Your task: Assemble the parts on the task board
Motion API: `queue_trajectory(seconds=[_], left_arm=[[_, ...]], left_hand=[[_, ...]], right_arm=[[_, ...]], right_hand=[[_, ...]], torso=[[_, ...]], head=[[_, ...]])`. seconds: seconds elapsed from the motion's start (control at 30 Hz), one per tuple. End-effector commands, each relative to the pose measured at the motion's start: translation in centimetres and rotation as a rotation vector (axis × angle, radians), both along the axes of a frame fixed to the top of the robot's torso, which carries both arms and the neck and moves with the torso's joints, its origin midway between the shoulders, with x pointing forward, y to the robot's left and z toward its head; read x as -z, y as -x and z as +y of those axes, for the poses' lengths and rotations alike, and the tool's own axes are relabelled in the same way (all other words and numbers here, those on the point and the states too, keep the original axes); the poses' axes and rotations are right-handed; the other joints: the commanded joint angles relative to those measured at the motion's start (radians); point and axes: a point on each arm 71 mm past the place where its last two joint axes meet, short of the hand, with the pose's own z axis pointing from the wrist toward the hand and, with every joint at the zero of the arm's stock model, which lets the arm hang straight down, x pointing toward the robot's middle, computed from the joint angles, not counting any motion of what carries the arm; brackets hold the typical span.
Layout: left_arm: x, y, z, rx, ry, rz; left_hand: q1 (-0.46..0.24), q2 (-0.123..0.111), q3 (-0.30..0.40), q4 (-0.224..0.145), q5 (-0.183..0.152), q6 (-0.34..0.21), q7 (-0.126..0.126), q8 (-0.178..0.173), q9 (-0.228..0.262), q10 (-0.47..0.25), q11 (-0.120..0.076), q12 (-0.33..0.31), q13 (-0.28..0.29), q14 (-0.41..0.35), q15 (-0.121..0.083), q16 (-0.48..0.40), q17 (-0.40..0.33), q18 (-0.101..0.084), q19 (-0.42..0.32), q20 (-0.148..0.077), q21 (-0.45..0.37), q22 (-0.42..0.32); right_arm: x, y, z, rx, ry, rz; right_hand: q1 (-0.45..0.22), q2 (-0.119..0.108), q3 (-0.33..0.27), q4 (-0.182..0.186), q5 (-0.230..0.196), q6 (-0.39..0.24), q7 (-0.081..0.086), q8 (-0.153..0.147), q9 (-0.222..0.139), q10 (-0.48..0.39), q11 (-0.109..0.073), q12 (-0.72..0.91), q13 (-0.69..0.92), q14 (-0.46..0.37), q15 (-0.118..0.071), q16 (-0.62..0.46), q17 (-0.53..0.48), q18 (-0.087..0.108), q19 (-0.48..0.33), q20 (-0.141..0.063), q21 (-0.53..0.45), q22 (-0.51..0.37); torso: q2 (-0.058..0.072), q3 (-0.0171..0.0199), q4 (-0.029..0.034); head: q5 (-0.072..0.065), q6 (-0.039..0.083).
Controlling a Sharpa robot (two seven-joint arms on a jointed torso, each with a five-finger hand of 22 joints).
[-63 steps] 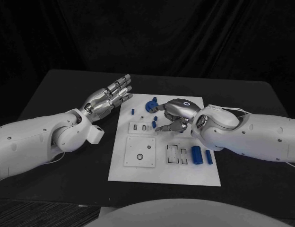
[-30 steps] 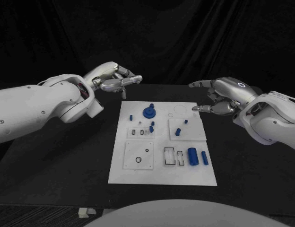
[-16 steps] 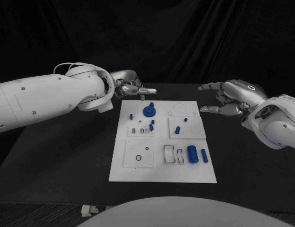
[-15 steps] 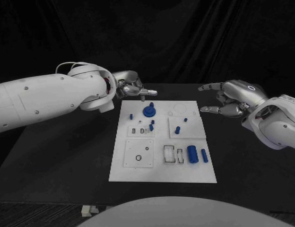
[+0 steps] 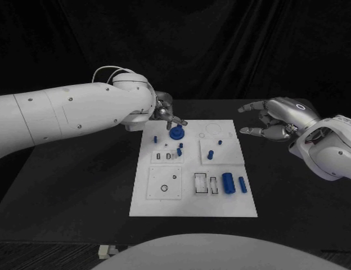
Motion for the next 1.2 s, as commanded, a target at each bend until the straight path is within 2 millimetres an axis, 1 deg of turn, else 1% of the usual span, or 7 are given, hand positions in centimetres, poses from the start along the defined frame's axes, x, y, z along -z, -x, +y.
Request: queue_trajectory(seconds=[0.03, 0.1, 0.27, 0.5, 0.7, 0.93, 1.2], left_arm=[[0.6, 0.0, 0.1, -0.026, -0.087, 0.043], [1.0, 0.0, -0.1, -0.029, -0.088, 0.059], [2.0, 0.2, -0.4, -0.032, -0.088, 0.089], [3.2, 0.6, -0.4, -0.038, -0.091, 0.116], [4.2, 0.9, -0.5, -0.042, -0.066, 0.119], [5.1, 1.3, -1.2, -0.031, -0.034, 0.119], [5.8, 1.4, -1.7, -0.022, -0.012, 0.121]], left_hand=[[0.008, 0.0, 0.024, -0.018, 0.03, 0.013, -0.005, 0.004, 0.028, 0.105, -0.01, 0.003, 0.263, 0.105, -0.01, 0.003, 0.263, -0.019, 0.016, -0.011, 0.002, 0.167], [0.022, 0.001, 0.041, -0.033, 0.038, 0.01, -0.006, -0.002, 0.043, 0.105, -0.013, 0.003, 0.263, 0.105, -0.013, 0.003, 0.263, -0.018, 0.013, -0.014, 0.0, 0.163], [0.039, -0.003, 0.058, -0.054, 0.035, 0.018, -0.011, -0.004, 0.062, 0.105, -0.017, 0.003, 0.263, 0.105, -0.016, 0.003, 0.263, -0.017, 0.013, -0.018, -0.002, 0.163], [0.028, -0.003, 0.064, -0.055, 0.017, 0.029, -0.014, -0.007, 0.078, 0.105, -0.02, 0.003, 0.263, 0.105, -0.02, 0.003, 0.263, -0.018, 0.016, -0.022, -0.002, 0.166], [0.029, -0.001, 0.07, -0.058, 0.017, 0.03, -0.015, -0.011, 0.084, 0.105, -0.021, 0.003, 0.263, 0.105, -0.021, 0.003, 0.263, -0.013, -0.002, -0.023, -0.011, 0.146], [0.034, 0.002, 0.08, -0.065, 0.026, 0.034, -0.017, -0.016, 0.093, 0.105, -0.023, 0.003, 0.263, 0.105, -0.023, 0.003, 0.263, -0.013, -0.001, -0.025, -0.012, 0.147], [0.033, 0.006, 0.087, -0.067, 0.029, 0.038, -0.019, -0.018, 0.099, 0.105, -0.025, 0.003, 0.263, 0.105, -0.024, 0.003, 0.263, -0.011, -0.007, -0.026, -0.015, 0.14]], right_arm=[[0.3, -0.1, -0.2, 0.027, 0.005, 0.005], [0.4, -0.1, -0.2, 0.03, 0.005, 0.006], [0.9, -0.2, 0.0, 0.03, 0.0, 0.007], [1.4, -0.2, 0.1, 0.029, -0.007, 0.002], [1.5, -0.2, 0.0, 0.03, -0.011, -0.006], [1.6, -0.3, 0.0, 0.031, -0.011, -0.008], [2.0, -0.4, -0.1, 0.035, -0.007, -0.001]], right_hand=[[0.006, 0.009, 0.0, -0.005, 0.005, 0.007, 0.0, 0.006, 0.001, 0.104, 0.003, 0.003, 0.262, 0.105, 0.001, 0.006, 0.263, 0.008, 0.008, 0.0, 0.004, 0.093], [0.007, 0.01, 0.0, -0.005, 0.006, 0.008, 0.001, 0.007, 0.001, 0.104, 0.003, 0.003, 0.262, 0.105, 0.001, 0.006, 0.263, 0.008, 0.008, 0.0, 0.003, 0.093], [0.007, 0.012, 0.0, -0.005, 0.005, 0.011, 0.002, 0.008, 0.001, 0.104, 0.004, 0.003, 0.262, 0.105, 0.001, 0.006, 0.263, 0.008, 0.008, 0.0, 0.003, 0.093], [0.007, 0.015, -0.002, -0.006, -0.001, 0.021, 0.004, 0.011, 0.0, 0.104, 0.005, 0.003, 0.262, 0.105, 0.002, 0.006, 0.263, 0.006, 0.013, 0.0, 0.015, 0.096], [0.007, 0.016, -0.003, -0.006, -0.001, 0.022, 0.004, 0.012, 0.0, 0.104, 0.005, 0.003, 0.262, 0.105, 0.002, 0.006, 0.263, 0.006, 0.014, 0.0, 0.015, 0.096], [0.006, 0.017, -0.003, -0.006, -0.002, 0.024, 0.004, 0.013, 0.0, 0.104, 0.006, 0.003, 0.262, 0.105, 0.002, 0.006, 0.263, 0.006, 0.014, 0.0, 0.015, 0.096], [0.005, 0.018, -0.004, -0.005, -0.002, 0.026, 0.005, 0.013, 0.0, 0.104, 0.006, 0.003, 0.262, 0.105, 0.003, 0.006, 0.263, 0.006, 0.015, 0.0, 0.017, 0.097]], torso=[[-0.001, 0.0007, -0.0031], [-0.002, 0.0021, -0.0039], [-0.006, 0.0026, -0.0036], [-0.009, 0.006, -0.0046], [-0.014, 0.0055, -0.0024], [-0.017, 0.0053, -0.0033], [-0.02, 0.0061, -0.0021]], head=[[0.007, 0.0], [0.011, 0.0], [0.018, 0.0], [0.021, 0.0], [0.024, 0.0], [0.026, 0.0], [0.021, 0.0]])
